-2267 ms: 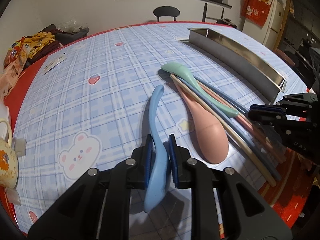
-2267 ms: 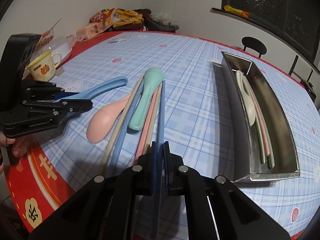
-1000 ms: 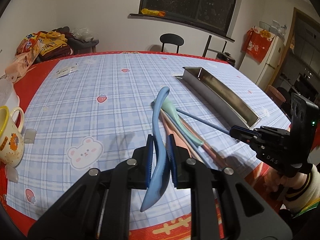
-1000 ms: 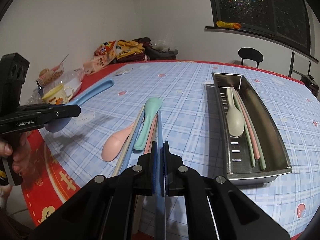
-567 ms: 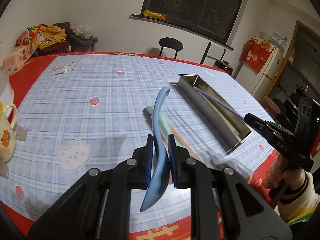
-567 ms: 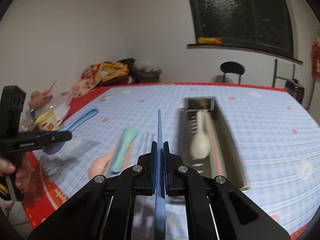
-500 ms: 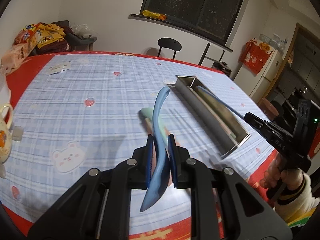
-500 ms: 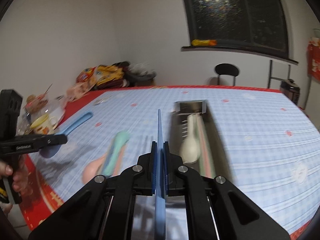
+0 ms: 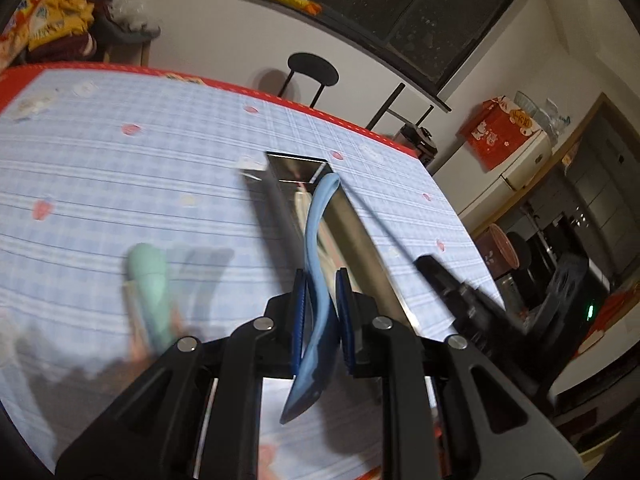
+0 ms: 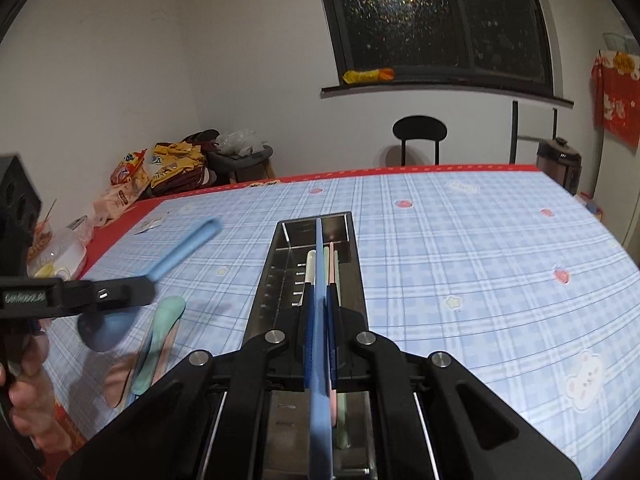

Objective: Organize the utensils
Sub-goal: 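Carry the blue spoon and blue chopstick into the steel tray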

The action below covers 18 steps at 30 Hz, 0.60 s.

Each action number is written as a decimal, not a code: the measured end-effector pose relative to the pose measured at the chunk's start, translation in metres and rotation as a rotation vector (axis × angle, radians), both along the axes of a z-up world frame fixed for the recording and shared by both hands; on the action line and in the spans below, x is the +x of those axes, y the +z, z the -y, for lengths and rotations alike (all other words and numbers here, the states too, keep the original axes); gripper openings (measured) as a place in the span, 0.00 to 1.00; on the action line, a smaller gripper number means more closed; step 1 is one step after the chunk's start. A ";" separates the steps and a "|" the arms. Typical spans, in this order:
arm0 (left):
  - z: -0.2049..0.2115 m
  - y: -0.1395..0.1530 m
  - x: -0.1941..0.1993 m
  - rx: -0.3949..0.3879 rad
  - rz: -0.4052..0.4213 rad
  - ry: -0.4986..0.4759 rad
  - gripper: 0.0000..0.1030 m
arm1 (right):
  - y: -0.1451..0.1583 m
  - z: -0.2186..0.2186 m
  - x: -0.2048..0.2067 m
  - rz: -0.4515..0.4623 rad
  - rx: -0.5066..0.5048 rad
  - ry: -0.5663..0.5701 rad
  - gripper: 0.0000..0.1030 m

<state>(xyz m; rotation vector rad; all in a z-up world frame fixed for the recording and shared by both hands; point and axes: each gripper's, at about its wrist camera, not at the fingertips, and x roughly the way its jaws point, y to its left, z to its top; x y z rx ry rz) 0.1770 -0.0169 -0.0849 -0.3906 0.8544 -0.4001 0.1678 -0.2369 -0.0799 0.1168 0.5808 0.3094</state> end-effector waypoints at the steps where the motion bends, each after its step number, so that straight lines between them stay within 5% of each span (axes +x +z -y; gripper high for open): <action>1: 0.008 -0.002 0.007 -0.003 -0.009 0.001 0.18 | -0.004 0.000 0.002 -0.009 0.004 0.003 0.06; 10: 0.061 -0.025 0.053 -0.034 -0.063 -0.034 0.18 | -0.026 0.014 0.016 -0.097 0.055 0.006 0.06; 18: 0.074 -0.045 0.075 -0.029 -0.105 0.029 0.18 | -0.031 0.016 0.021 -0.122 0.059 -0.006 0.06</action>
